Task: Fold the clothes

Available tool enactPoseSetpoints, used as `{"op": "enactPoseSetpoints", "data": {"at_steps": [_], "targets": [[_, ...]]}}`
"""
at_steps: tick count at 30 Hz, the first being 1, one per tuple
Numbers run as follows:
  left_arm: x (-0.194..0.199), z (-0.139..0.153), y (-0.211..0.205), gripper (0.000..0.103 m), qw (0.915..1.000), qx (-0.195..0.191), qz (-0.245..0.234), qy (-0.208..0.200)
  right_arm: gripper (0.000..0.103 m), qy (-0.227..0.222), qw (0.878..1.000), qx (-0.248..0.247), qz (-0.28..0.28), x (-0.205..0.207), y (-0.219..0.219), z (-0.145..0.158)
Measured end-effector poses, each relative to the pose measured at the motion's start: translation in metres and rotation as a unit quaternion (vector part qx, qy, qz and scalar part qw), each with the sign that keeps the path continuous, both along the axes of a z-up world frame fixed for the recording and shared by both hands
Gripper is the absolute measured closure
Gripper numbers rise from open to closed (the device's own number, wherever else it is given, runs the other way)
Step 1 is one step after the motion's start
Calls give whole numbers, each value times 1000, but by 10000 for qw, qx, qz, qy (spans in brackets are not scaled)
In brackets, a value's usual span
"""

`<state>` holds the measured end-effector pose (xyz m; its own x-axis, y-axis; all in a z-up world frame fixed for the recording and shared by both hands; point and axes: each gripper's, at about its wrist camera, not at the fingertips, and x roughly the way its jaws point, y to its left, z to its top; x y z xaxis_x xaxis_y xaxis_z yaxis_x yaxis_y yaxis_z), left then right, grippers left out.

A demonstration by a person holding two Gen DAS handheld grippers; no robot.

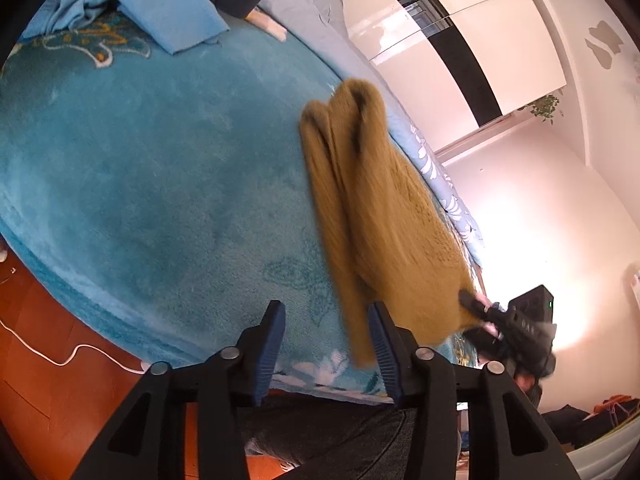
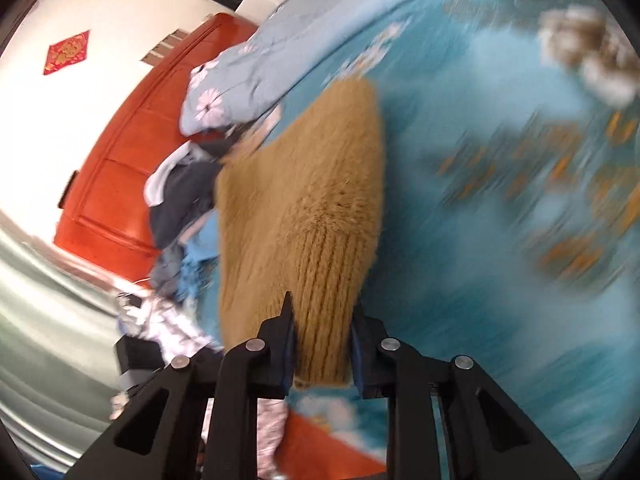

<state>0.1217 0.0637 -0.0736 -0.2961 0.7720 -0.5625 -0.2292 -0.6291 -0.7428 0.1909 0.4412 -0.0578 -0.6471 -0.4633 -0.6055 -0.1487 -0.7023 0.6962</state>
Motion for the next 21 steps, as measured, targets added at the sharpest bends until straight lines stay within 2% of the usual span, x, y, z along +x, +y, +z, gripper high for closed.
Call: {"op": "enactPoseSetpoints", "data": {"at_steps": [4,8,10,14,18,19,21], "targets": [[-7,2,6,48,10000,-94,-30,0,80,-135,9968,746,-236,-18,62,27],[-25,12,24,48,9999,-58,-102,61,80,-473,9918,1123,-375,-49,111,28],[-40,23,35,44,9997,-9,-171,199,80,-646,9901,1179,-414,-61,123,25],[-73,44,57,38,9984,126,-311,453,78,-694,9906,1056,-532,-63,137,22],[-117,43,82,32,9982,380,-451,139,73,-584,9887,1164,-742,-45,142,29],[-129,41,89,31,9978,438,-491,24,69,-550,9876,1213,-826,-39,142,31],[-149,33,106,31,9972,395,-585,-243,61,-442,9898,994,-922,-22,142,30]]}}
